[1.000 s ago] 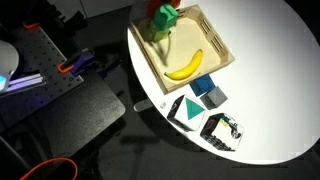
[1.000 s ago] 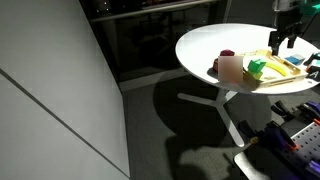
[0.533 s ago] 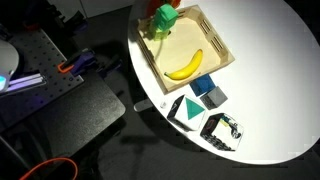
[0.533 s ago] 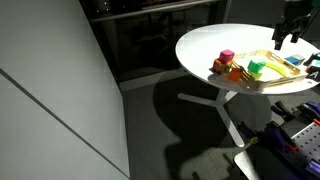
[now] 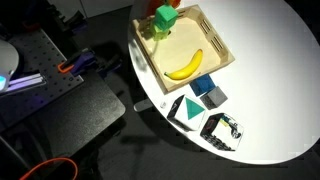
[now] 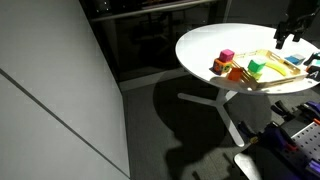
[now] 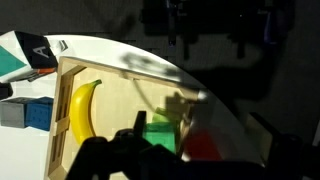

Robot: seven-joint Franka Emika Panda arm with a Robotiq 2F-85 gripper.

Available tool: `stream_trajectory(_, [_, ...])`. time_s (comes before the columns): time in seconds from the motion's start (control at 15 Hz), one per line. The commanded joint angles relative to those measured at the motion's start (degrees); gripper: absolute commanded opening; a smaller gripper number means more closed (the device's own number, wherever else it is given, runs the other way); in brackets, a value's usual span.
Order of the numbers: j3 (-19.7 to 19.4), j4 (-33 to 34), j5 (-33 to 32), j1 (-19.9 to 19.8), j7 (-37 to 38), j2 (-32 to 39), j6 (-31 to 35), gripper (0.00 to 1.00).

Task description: Put the banana on the tray then stack the green blocks

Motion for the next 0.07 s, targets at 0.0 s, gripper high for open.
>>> stream_trajectory(0.0, [0.03,0.10,0.03,0.00,0.00,0.00,-0.17,1.00])
